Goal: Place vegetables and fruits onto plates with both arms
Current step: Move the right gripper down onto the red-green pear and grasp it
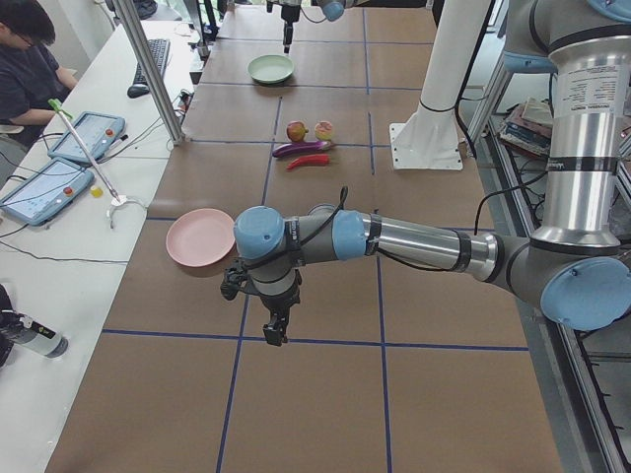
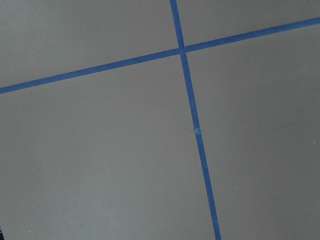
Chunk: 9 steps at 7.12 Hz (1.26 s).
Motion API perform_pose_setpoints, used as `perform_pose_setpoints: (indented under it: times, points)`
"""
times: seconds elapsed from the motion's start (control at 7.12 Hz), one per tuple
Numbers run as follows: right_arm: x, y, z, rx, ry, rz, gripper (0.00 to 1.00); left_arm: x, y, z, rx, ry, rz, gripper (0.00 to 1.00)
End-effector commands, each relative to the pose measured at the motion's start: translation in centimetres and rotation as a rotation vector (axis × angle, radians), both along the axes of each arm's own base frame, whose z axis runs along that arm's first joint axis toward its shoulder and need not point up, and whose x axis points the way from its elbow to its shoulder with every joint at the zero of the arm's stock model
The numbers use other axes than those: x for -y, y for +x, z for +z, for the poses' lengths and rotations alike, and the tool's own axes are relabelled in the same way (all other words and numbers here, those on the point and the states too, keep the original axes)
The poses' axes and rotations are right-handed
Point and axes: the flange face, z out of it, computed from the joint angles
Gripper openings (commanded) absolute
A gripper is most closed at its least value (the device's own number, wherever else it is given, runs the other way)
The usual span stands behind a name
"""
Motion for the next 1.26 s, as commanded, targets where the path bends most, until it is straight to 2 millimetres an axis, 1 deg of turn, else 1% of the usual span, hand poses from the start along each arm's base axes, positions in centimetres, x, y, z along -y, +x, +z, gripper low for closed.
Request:
perform_pose_setpoints:
  times: [0.0, 0.14, 0.28, 0.42, 0.7, 0.84, 0.98, 1.12]
  points:
    - [-0.5, -15.3, -10.4, -0.025, -0.068, 0.12, 1.0, 0.1, 0.4, 0.0, 0.0, 0.001, 0.01, 1.0]
    - [-0.5, -20.9, -13.7, -0.049, -0.058, 0.15, 1.0, 0.2, 0.5, -0.2, 0.0, 0.004, 0.011, 1.0]
    - [-0.5, -25.5, -16.2, -0.074, -0.053, 0.145, 1.0, 0.3, 0.8, -0.2, 0.0, 0.005, 0.017, 1.0]
    - [-2.0, -28.1, -15.6, -0.113, -0.042, 0.139, 1.0, 0.4, 1.3, -0.1, 0.0, 0.014, 0.026, 1.0]
    - [-3.1, -29.1, -14.1, -0.194, -0.057, 0.119, 1.0, 0.5, 1.5, -0.1, 0.0, 0.016, 0.031, 1.0]
    - [-3.6, -29.4, -12.7, -0.212, -0.065, 0.111, 1.0, 0.5, 1.5, -0.1, 0.0, 0.016, 0.031, 1.0]
    - [-4.3, -30.2, -11.3, -0.231, -0.07, 0.098, 1.0, 0.5, 1.5, -0.1, 0.0, 0.015, 0.029, 1.0]
    - [-4.6, -30.7, -11.3, -0.234, -0.073, 0.094, 1.0, 0.5, 1.5, -0.2, 0.001, 0.016, 0.029, 1.0]
